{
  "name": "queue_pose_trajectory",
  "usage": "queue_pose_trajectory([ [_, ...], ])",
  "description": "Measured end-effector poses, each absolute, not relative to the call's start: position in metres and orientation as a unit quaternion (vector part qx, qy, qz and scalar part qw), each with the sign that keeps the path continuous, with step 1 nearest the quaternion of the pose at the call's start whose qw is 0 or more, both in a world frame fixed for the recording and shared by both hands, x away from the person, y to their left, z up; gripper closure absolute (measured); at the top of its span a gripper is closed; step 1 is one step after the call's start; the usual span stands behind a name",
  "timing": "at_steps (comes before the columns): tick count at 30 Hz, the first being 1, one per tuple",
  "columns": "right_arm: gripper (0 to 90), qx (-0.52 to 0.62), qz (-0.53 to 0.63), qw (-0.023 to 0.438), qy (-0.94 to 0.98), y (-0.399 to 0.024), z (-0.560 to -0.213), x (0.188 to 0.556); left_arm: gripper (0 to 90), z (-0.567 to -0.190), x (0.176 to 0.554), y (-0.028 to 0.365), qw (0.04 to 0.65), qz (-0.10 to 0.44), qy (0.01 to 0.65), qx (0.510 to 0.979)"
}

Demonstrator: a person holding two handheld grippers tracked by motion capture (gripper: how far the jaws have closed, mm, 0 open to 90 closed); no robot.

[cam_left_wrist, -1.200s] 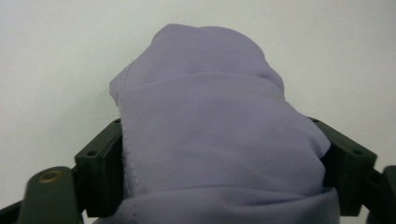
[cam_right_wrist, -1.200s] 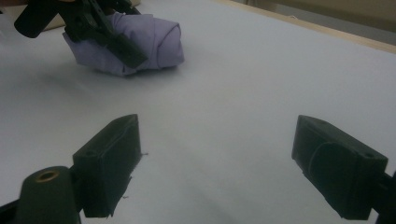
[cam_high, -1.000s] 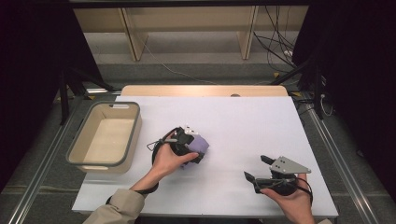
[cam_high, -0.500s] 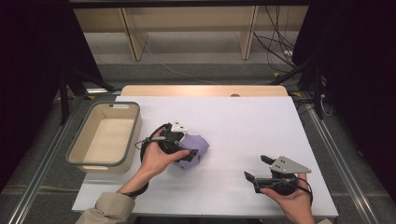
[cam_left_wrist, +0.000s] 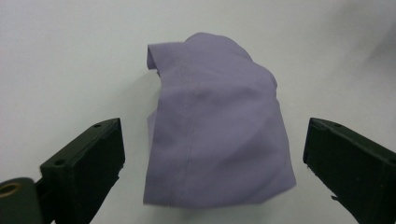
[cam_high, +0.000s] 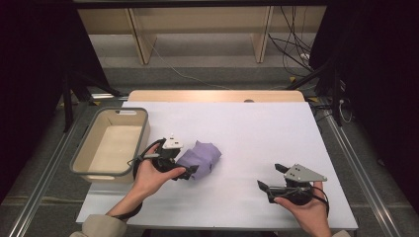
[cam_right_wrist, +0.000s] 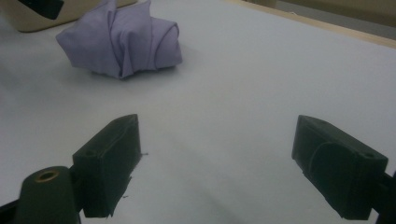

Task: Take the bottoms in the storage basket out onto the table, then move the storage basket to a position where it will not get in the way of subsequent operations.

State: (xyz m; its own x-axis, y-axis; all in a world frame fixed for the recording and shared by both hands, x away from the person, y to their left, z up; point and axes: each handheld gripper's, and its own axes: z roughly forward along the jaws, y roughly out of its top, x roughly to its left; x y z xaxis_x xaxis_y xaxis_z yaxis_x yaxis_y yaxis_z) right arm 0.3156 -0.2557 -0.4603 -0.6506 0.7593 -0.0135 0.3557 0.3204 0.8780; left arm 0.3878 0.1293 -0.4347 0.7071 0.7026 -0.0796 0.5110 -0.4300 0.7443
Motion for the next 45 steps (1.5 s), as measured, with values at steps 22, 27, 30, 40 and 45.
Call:
queue_pose_trajectory([
  [22,16.2,0.36,0.461,0.225,0.78,-0.26,-0.459,0.312,6.5,-0.447,0.355,0.169,0.385,0.156,0.384,0.824],
  [27,16.2,0.36,0.46,0.223,0.78,-0.26,-0.459,0.312,7.1,-0.448,0.355,0.169,0.384,0.159,0.387,0.823],
  [30,16.2,0.359,0.461,0.225,0.78,-0.26,-0.458,0.312,7.7,-0.447,0.355,0.169,0.386,0.161,0.384,0.823],
  [40,16.2,0.358,0.46,0.222,0.782,-0.258,-0.46,0.314,11.0,-0.447,0.355,0.169,0.387,0.161,0.383,0.823],
  [45,16.2,0.358,0.46,0.222,0.782,-0.258,-0.459,0.314,12.8,-0.448,0.354,0.169,0.387,0.16,0.385,0.822],
])
